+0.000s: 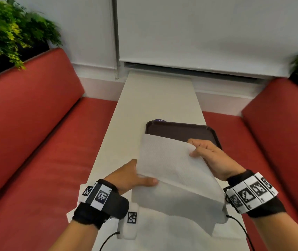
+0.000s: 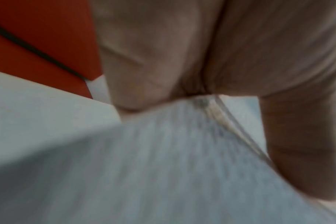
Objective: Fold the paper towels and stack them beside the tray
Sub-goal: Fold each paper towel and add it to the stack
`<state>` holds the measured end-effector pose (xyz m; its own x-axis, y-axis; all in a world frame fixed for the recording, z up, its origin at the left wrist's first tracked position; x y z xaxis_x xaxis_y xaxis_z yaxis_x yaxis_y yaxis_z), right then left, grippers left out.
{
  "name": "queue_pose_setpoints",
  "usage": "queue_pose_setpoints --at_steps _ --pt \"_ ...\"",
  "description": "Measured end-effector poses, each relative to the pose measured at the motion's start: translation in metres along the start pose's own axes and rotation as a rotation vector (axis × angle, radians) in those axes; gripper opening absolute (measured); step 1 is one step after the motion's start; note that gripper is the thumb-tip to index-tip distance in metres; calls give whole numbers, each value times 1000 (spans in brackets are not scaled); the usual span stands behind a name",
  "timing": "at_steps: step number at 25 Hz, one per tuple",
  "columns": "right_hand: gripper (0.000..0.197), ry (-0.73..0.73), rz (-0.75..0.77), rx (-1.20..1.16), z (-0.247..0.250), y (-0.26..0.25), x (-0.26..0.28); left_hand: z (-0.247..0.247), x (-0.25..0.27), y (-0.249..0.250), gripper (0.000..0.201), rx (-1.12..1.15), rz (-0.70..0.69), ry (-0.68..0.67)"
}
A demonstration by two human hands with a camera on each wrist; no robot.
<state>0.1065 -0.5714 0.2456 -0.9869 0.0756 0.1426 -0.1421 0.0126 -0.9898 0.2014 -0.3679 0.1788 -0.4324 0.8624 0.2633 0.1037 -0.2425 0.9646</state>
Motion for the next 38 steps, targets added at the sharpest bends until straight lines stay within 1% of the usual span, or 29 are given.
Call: queue_pose_setpoints --at_steps 1,3,4,6,7,9,11,13,14,16,17,18,19,20,22,23,24,25,26,27,28,29,30,31,32,33,34,36,38 --pt "30 53 8 -31 11 1 6 -4 -3 5 70 68 -23 18" --pt "62 149 -2 -130 30 14 20 -4 -9 15 64 159 -64 83" --pt "73 159 -34 -213 34 24 29 -1 -11 20 61 182 -83 120" --pt "81 146 -102 -366 27 41 42 5 -14 24 65 210 -123 166" --pt "83 137 -112 -381 22 47 45 7 -15 25 68 212 -135 180" --pt "89 151 -84 -315 19 50 43 9 -18 26 71 185 -151 198" --pt "94 160 -28 -300 21 45 39 9 -20 29 69 158 -159 212" --pt "86 163 36 -275 23 34 37 8 -20 34 70 157 -168 236" --pt "74 187 52 -213 24 30 37 7 -20 36 72 154 -172 247" --pt "37 263 82 -99 25 24 36 8 -19 39 74 143 -183 259" --pt "25 296 96 -77 26 22 35 9 -17 40 72 145 -191 260" --pt "21 317 116 -68 27 20 35 9 -15 42 70 151 -197 258" --pt "23 322 138 -58 28 20 35 10 -14 43 67 161 -204 257" --pt "30 317 156 -58 29 21 35 11 -12 44 60 166 -211 257" --pt "50 289 163 -90 30 25 37 11 -10 47 33 155 -233 279" --pt "53 282 166 -122 30 28 37 11 -9 49 20 155 -244 300" --pt "49 278 172 -164 30 28 38 11 -8 50 16 170 -256 311" --pt "38 281 172 -195 30 28 39 11 -6 52 18 198 -263 311" --pt "22 291 165 -225 28 24 41 11 -5 54 20 213 -265 304" --pt "13 301 155 -235 27 22 43 11 -3 56 22 219 -262 300" --pt "20 335 130 -218 27 20 44 11 -1 57 29 221 -249 305" --pt "27 374 100 -199 29 19 47 12 -1 55 39 243 -231 330" --pt "34 414 69 -222 31 18 48 13 0 54 47 302 -213 344" --pt "38 433 46 -285 33 19 50 13 1 54 49 390 -202 331" --pt "40 434 28 -334 32 18 51 11 2 54 44 474 -196 296" --pt "37 452 18 -320 33 22 53 8 2 53 36 517 -183 260" --pt "30 501 6 -249 36 27 57 5 -1 51 28 487 -159 238" --pt "13 582 9 -68 42 49 70 -8 -11 39 6 271 -86 237" --pt "7 642 -19 85 48 77 88 -25 -30 20 7 19 -32 263"
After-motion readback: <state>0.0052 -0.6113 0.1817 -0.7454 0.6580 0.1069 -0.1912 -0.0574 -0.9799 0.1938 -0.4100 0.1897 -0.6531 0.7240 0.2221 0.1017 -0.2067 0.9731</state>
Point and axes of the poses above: each hand's wrist, its own x-axis away from the middle knuckle, its own z-axis out of the back of the hand, y = z × x, the point moved 3 cm from there along -x, towards the middle knuckle, and after that the axes turned 1 degree about -x, right-handed, at the moved point
